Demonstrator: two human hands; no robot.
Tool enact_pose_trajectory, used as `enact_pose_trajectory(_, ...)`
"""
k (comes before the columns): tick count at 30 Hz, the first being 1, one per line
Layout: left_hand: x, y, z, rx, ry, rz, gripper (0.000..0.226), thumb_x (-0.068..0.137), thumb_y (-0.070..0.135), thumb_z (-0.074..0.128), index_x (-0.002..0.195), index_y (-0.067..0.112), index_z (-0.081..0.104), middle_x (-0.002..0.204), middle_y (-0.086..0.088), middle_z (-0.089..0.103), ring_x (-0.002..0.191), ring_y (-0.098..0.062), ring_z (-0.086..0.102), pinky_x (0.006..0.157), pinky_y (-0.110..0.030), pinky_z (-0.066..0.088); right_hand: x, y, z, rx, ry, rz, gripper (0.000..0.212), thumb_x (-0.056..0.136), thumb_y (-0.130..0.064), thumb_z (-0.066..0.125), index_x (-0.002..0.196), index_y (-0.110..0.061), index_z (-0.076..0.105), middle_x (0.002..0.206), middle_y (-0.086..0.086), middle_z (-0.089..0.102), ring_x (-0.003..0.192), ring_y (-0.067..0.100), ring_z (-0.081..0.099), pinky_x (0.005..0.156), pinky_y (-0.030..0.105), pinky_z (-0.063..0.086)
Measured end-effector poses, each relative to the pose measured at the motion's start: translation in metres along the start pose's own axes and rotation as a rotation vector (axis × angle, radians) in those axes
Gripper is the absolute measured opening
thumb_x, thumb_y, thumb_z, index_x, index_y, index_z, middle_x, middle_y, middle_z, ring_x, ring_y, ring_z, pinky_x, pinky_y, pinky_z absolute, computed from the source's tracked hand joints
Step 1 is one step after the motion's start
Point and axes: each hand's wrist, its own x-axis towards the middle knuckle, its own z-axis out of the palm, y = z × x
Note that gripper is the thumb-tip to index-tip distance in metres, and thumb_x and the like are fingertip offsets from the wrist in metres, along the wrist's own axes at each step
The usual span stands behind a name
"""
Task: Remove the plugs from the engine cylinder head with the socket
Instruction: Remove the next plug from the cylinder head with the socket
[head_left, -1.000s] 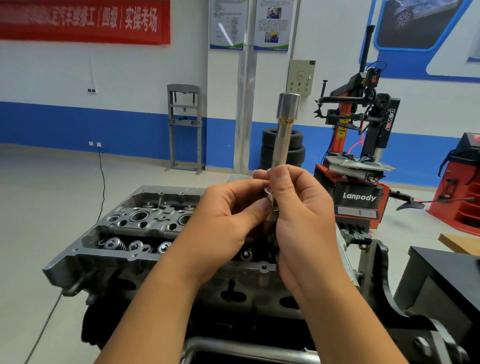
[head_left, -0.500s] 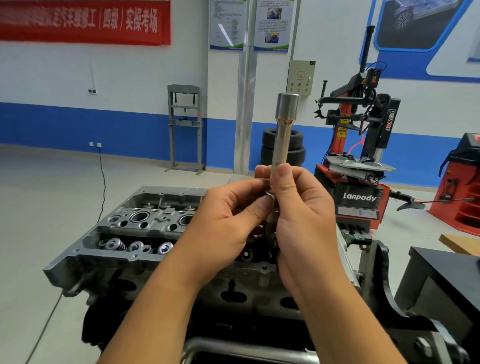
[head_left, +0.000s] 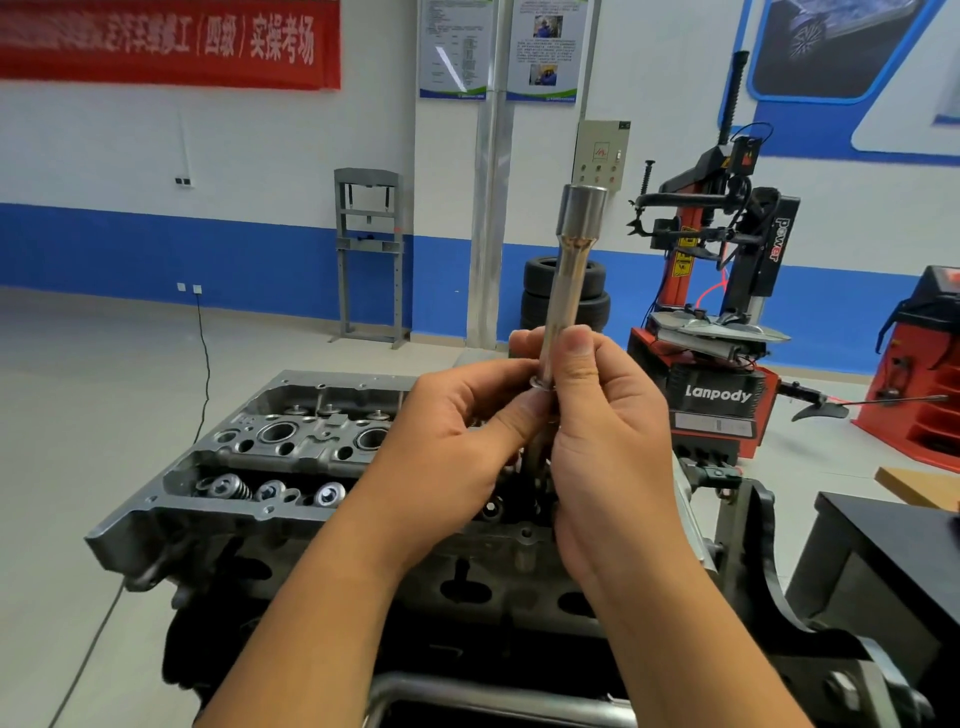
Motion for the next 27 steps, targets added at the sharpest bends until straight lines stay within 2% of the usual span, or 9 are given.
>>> enact_pose_trajectory(2,0.0006,0.0009,0.0017,0.002,0.042,-0.001,0.032,0.094,0.033,0.066,0.124,0.024,0.074,0.112,0.004,0.079,0.108,-0.014,0.074,0.089,-0.032,0.06,0.001,0.0002,-0.001,0.01,0.007,0.014,0.031,0.102,-0.042,0.056,0.088,-0.025,0.078,0.093,0.0,0.077,0.086,0.01,0.073,0.068,0.023,0.058)
enact_pose_trajectory(9,0.0011,-0.0007,0.0019,0.105,0.183,0.052,0.028,0.078,0.037,0.079,0.1,0.02,0.076,0.093,0.004,0.08,0.09,-0.011,0.076,0.078,-0.022,0.06,0.0001,0.0009,-0.0014,0.025,0.031,-0.02,0.027,0.079,-0.045,0.075,0.091,-0.022,0.069,0.099,0.011,0.077,0.094,0.022,0.075,0.084,0.039,0.062)
enact_pose_trajectory(11,0.0009,-0.0006,0.0005,0.129,0.186,0.052,0.028,0.08,0.037,0.079,0.103,0.022,0.076,0.096,0.005,0.08,0.094,-0.012,0.076,0.082,-0.028,0.062,0.0002,0.0018,-0.0022,0.009,0.023,-0.021,0.03,0.082,-0.047,0.071,0.094,-0.019,0.07,0.099,0.007,0.077,0.094,0.02,0.075,0.083,0.036,0.062)
enact_pose_trajectory(14,-0.0001,0.0009,0.0,0.015,0.046,0.014,0.028,0.097,0.027,0.069,0.124,0.021,0.073,0.114,0.002,0.079,0.112,-0.017,0.074,0.096,-0.042,0.06,0.0009,0.0041,-0.0015,-0.013,0.004,-0.023,0.032,0.088,-0.049,0.063,0.096,-0.019,0.073,0.101,0.003,0.077,0.098,0.02,0.075,0.083,0.036,0.063)
enact_pose_trajectory(16,-0.0006,0.002,-0.0002,0.0,-0.011,0.002,0.03,0.103,0.016,0.062,0.132,0.021,0.07,0.121,0.002,0.077,0.118,-0.016,0.071,0.099,-0.041,0.059,0.0023,0.005,-0.0014,-0.02,0.013,-0.019,0.034,0.091,-0.051,0.059,0.095,-0.021,0.075,0.1,0.002,0.077,0.1,0.019,0.074,0.081,0.033,0.061)
enact_pose_trajectory(19,0.0002,0.0014,-0.0003,0.04,0.027,0.009,0.031,0.098,0.013,0.067,0.127,0.021,0.071,0.115,0.004,0.078,0.111,-0.014,0.074,0.095,-0.039,0.062,0.0031,0.0052,-0.0029,0.014,0.003,-0.004,0.025,0.096,-0.044,0.063,0.095,-0.022,0.074,0.099,0.003,0.078,0.094,0.017,0.075,0.075,0.027,0.058)
enact_pose_trajectory(21,0.0002,0.0,-0.0004,0.059,0.069,0.015,0.031,0.088,0.022,0.075,0.119,0.02,0.073,0.109,0.002,0.079,0.105,-0.017,0.076,0.091,-0.041,0.063,0.0022,0.004,-0.0026,0.053,-0.003,-0.005,0.021,0.088,-0.043,0.074,0.094,-0.023,0.07,0.098,0.006,0.077,0.089,0.017,0.075,0.073,0.03,0.06)
enact_pose_trajectory(24,-0.0007,-0.0016,-0.0007,0.058,0.108,0.02,0.034,0.08,0.03,0.08,0.111,0.02,0.074,0.105,-0.002,0.079,0.101,-0.022,0.077,0.088,-0.047,0.063,0.0013,0.0033,-0.0025,0.042,-0.006,-0.017,0.031,0.082,-0.042,0.078,0.096,-0.016,0.069,0.097,0.009,0.076,0.086,0.019,0.075,0.076,0.04,0.064)
enact_pose_trajectory(27,-0.0003,-0.0008,-0.0011,0.054,0.054,-0.001,0.032,0.091,0.034,0.076,0.122,0.025,0.073,0.11,0.0,0.079,0.106,-0.021,0.075,0.091,-0.049,0.062,0.0007,0.0027,-0.0024,0.009,-0.022,-0.012,0.029,0.086,-0.044,0.069,0.095,-0.016,0.072,0.097,0.009,0.075,0.091,0.026,0.075,0.082,0.054,0.064)
